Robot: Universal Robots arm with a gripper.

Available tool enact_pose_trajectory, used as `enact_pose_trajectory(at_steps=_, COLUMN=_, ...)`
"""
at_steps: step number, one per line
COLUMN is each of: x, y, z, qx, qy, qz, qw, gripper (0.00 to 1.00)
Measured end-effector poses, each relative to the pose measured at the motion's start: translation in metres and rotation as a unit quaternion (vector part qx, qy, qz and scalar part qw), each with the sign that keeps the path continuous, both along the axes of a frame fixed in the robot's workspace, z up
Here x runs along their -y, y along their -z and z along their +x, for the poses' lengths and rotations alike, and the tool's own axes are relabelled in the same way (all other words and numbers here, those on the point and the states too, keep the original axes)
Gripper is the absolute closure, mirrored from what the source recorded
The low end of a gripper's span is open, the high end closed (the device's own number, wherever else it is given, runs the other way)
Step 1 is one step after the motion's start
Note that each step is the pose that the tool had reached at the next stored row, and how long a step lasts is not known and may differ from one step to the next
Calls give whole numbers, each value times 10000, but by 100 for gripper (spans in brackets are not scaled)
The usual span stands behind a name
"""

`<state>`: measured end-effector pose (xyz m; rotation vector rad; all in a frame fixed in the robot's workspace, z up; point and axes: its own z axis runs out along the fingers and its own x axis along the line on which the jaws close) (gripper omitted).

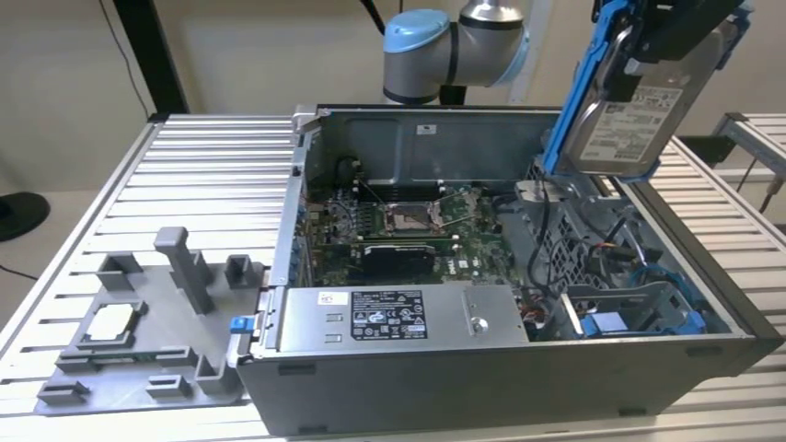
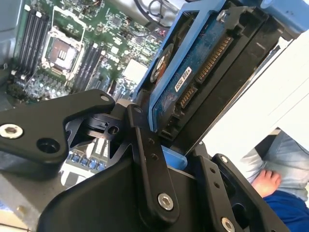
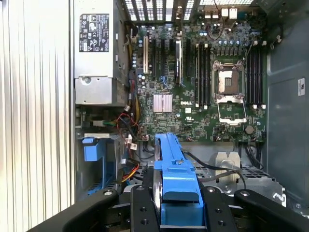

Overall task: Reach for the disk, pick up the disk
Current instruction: 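Pick up the disk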

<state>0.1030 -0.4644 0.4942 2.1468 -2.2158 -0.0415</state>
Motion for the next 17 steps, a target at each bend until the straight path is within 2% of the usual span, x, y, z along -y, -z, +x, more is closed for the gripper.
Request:
enact_pose_trajectory(at_steps=8, x=94, y=0, z=1, qx=-6, qy=0, qz=0, qw=10000, gripper=100)
enact_pose_trajectory(at_steps=13, x=172, y=0, z=7, qx=-21, qy=0, qz=0, qw=10000, gripper=100)
enact_pose_trajectory(at_steps=17, x=217, y=0, z=14, qx=-35, qy=0, qz=0, qw=10000, gripper=100)
